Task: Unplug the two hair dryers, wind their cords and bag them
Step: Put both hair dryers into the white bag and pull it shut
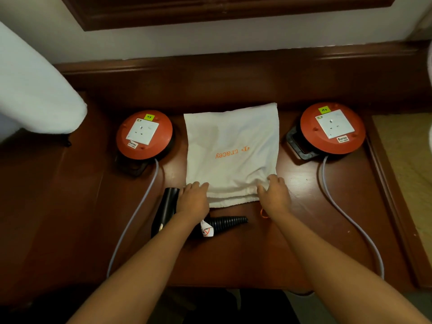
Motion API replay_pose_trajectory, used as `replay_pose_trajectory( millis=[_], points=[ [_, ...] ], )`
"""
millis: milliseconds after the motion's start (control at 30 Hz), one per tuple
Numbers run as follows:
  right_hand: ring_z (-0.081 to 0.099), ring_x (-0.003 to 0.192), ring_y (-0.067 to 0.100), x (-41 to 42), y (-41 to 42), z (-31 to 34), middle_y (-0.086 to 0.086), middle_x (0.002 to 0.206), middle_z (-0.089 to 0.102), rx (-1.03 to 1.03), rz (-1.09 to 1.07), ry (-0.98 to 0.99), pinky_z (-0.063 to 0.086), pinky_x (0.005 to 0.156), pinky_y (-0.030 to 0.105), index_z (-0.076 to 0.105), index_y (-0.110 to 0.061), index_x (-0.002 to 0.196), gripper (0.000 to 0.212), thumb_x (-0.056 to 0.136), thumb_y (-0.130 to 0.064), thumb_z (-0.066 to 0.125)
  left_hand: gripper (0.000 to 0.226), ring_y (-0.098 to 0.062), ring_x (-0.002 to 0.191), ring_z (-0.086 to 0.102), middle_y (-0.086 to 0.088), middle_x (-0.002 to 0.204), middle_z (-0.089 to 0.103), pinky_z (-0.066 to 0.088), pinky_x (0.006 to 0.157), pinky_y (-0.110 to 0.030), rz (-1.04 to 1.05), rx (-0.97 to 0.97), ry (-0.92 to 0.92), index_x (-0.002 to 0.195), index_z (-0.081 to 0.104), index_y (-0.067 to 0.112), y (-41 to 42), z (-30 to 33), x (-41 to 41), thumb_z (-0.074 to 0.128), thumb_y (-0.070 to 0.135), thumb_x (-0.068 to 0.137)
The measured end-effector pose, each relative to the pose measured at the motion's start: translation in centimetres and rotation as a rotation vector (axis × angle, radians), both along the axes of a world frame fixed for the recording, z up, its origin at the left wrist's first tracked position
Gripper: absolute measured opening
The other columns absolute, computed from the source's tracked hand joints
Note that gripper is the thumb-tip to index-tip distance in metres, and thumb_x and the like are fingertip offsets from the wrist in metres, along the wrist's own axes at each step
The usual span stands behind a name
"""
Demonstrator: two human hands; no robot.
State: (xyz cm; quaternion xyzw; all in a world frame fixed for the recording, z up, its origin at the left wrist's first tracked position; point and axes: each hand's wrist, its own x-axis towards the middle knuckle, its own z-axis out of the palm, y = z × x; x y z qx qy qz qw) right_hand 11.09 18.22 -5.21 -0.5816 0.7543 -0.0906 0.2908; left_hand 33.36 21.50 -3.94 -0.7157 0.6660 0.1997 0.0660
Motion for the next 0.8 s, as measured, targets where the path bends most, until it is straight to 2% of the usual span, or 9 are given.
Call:
replay_pose_trajectory(
  millis=[67, 167, 333, 500, 600, 700, 800],
  points=[
    [0.048, 0.111, 0.031, 0.3, 1.5, 1.2, 0.015, 0.122, 0.051, -0.132, 0.061, 0.067, 0.044, 0.087, 0.042, 0.051, -0.008, 0.124, 0.042, 0.088, -0.027, 0.059, 0.051, -0.026, 0.127, 0.042, -0.005, 0.135, 0.051, 0.032, 0.107, -0.038, 0.053, -0.060, 0.115, 0.142, 0.043, 0.017, 1.1, 0.3, 1.5, 0.049, 0.015, 0.091],
    [0.044, 0.118, 0.031, 1.7, 4.2, 2.6, 0.013, 0.127, 0.052, -0.256, 0.174, 0.029, 0.040, 0.094, 0.043, 0.053, -0.009, 0.125, 0.040, 0.088, -0.024, 0.059, 0.047, -0.028, 0.128, 0.044, -0.008, 0.138, 0.051, 0.033, 0.107, -0.038, 0.153, -0.176, 0.214, 0.138, 0.048, 0.013, 3.3, 1.2, 3.4, 0.053, 0.017, 0.092],
    [0.048, 0.119, 0.028, 5.3, 7.4, 3.6, 0.011, 0.127, 0.053, -0.073, 0.463, -0.145, 0.041, 0.096, 0.037, 0.049, -0.010, 0.130, 0.045, 0.092, -0.032, 0.056, 0.054, -0.030, 0.135, 0.037, -0.011, 0.149, 0.035, 0.034, 0.109, -0.039, 0.537, -0.222, 0.437, 0.144, 0.040, 0.012, 7.7, 2.3, 5.1, 0.057, 0.018, 0.094],
    [0.043, 0.126, 0.031, 8.5, 7.4, 4.3, 0.013, 0.135, 0.047, 0.178, 0.641, 0.000, 0.038, 0.102, 0.041, 0.039, -0.013, 0.140, 0.064, 0.088, -0.047, 0.056, 0.065, -0.030, 0.130, 0.045, -0.013, 0.145, 0.043, 0.037, 0.098, -0.032, 0.785, -0.128, 0.651, 0.149, 0.028, 0.014, 11.0, 1.6, 6.2, 0.060, 0.027, 0.093],
    [0.051, 0.117, 0.031, 9.6, 6.4, 4.3, 0.013, 0.129, 0.053, 0.329, 0.651, -0.013, 0.043, 0.098, 0.042, 0.043, -0.012, 0.133, 0.062, 0.083, -0.045, 0.061, 0.072, -0.029, 0.133, 0.041, -0.010, 0.148, 0.040, 0.033, 0.094, -0.027, 0.802, -0.090, 0.733, 0.151, 0.022, 0.017, 11.8, 1.4, 6.6, 0.061, 0.030, 0.092],
    [0.056, 0.104, 0.025, 10.4, 5.6, 3.9, 0.006, 0.117, 0.058, 0.468, 0.653, -0.074, 0.048, 0.088, 0.038, 0.049, -0.014, 0.124, 0.056, 0.077, -0.040, 0.067, 0.080, -0.027, 0.139, 0.033, -0.008, 0.155, 0.030, 0.032, 0.104, -0.032, 0.843, -0.050, 0.775, 0.153, 0.015, 0.017, 11.8, 0.9, 7.0, 0.062, 0.034, 0.092],
    [0.060, 0.091, 0.022, 11.2, 5.0, 3.5, 0.001, 0.093, 0.062, 0.518, 0.617, -0.104, 0.045, 0.068, 0.031, 0.058, -0.017, 0.097, 0.036, 0.069, -0.037, 0.070, 0.078, -0.026, 0.135, 0.039, -0.007, 0.151, 0.037, 0.035, 0.103, -0.034, 0.893, 0.002, 0.846, 0.152, 0.021, 0.019, 12.0, 0.3, 7.7, 0.064, 0.037, 0.090]
  ],
)
